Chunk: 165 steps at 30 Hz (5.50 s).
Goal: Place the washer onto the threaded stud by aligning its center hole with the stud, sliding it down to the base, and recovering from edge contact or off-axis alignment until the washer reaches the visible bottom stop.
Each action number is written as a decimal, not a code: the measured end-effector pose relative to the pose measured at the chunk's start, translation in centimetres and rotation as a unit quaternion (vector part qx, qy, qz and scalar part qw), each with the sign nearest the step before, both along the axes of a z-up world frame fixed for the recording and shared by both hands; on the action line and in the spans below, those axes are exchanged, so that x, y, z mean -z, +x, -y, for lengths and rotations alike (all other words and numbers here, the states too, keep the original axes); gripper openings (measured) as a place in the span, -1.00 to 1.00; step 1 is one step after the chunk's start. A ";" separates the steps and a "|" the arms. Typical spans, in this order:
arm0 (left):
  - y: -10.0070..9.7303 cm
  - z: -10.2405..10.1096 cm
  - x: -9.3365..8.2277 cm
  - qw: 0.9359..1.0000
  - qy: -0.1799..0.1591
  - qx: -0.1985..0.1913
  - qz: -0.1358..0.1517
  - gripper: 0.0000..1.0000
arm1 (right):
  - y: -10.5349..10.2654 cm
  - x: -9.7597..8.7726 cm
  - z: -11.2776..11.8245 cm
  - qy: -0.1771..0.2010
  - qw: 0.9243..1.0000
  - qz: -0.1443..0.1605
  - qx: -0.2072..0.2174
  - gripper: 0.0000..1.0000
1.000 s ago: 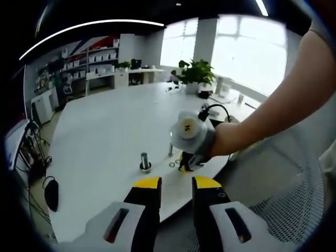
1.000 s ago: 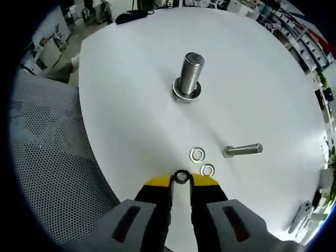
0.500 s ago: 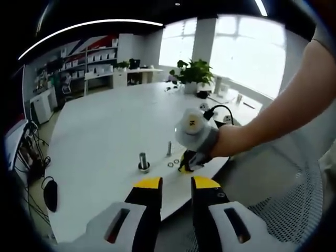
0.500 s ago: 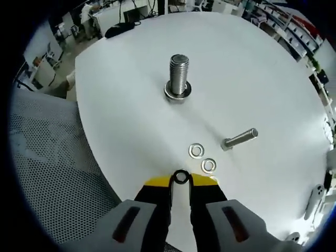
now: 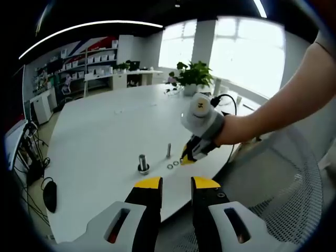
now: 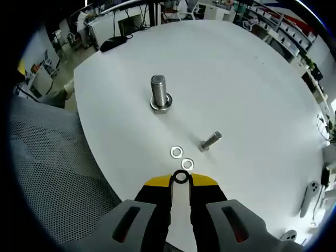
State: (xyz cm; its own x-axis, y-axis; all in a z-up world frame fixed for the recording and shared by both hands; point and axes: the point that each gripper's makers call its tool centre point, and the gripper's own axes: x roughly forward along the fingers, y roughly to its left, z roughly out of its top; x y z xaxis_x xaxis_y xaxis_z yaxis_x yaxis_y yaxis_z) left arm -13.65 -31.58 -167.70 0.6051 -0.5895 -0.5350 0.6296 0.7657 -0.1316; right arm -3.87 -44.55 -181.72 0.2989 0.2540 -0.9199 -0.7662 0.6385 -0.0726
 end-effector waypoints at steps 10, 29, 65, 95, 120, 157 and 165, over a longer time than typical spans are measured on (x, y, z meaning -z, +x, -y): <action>0.1 -0.1 -0.1 1.000 -0.003 -0.003 0.004 -0.62 | 2.5 -2.8 1.5 0.011 1.000 0.026 0.004 -0.73; 0.1 -0.2 0.1 1.000 0.002 -0.005 0.000 -0.62 | 4.5 -4.0 -1.4 0.009 0.998 0.040 -0.056 -0.72; 0.0 -0.3 0.5 1.000 0.011 -0.008 -0.011 -0.63 | 5.3 0.1 -1.3 -0.020 0.997 -0.003 -0.069 -0.71; -0.1 -0.4 1.0 1.000 0.017 -0.009 -0.022 -0.62 | 4.6 3.1 -0.9 -0.025 0.997 -0.059 -0.044 -0.63; -0.3 -0.3 0.7 1.000 0.012 -0.001 -0.017 -0.63 | 0.8 3.7 0.4 -0.032 0.996 -0.061 -0.050 -0.60; -0.1 -0.1 0.6 1.000 0.008 -0.002 -0.017 -0.66 | 0.4 4.1 0.8 -0.166 0.968 -0.099 -0.161 -0.70; -0.1 -0.1 0.5 1.000 0.006 -0.003 -0.014 -0.67 | 0.3 4.1 0.8 -0.180 0.972 -0.096 -0.119 -0.69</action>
